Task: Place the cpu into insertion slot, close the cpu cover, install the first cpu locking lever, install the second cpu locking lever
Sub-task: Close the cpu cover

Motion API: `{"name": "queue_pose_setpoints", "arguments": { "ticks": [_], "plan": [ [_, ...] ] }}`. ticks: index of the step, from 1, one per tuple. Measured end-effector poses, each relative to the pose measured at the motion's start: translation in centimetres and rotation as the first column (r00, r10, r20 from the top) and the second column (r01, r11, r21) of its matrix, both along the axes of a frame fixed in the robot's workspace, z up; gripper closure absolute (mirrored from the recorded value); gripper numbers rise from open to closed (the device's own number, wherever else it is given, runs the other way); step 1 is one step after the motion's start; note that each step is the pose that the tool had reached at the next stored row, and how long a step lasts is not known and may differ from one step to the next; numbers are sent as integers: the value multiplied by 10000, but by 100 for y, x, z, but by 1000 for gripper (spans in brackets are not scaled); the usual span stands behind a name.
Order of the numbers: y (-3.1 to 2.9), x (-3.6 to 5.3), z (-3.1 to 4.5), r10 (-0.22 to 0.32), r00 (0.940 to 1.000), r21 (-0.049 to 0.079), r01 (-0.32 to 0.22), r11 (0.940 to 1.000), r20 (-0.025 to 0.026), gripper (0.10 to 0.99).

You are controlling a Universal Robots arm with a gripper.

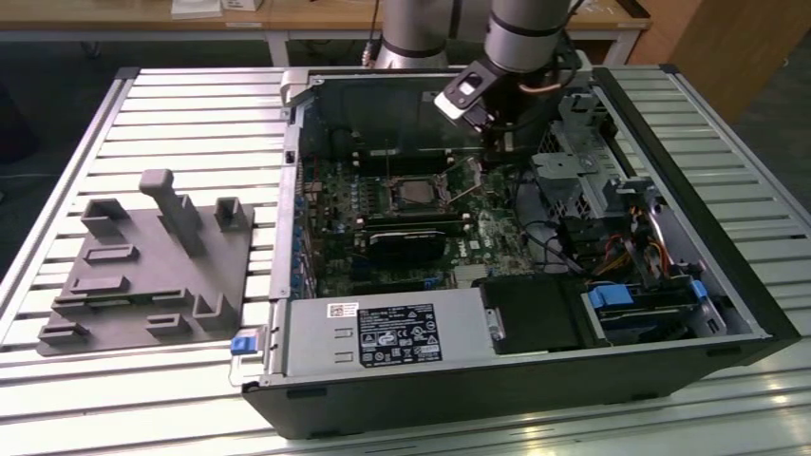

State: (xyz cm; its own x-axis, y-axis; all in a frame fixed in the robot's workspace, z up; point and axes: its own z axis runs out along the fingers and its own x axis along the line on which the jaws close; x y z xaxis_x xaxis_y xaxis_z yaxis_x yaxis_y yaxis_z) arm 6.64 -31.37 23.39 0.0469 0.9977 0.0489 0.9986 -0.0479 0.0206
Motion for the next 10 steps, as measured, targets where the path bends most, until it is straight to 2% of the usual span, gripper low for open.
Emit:
{"name": "queue_pose_setpoints", "arguments": {
  "ticks": [10],
  "plan": [
    [-3,-114,1,0,10000,3,0,10000,2,980]
  ]
}}
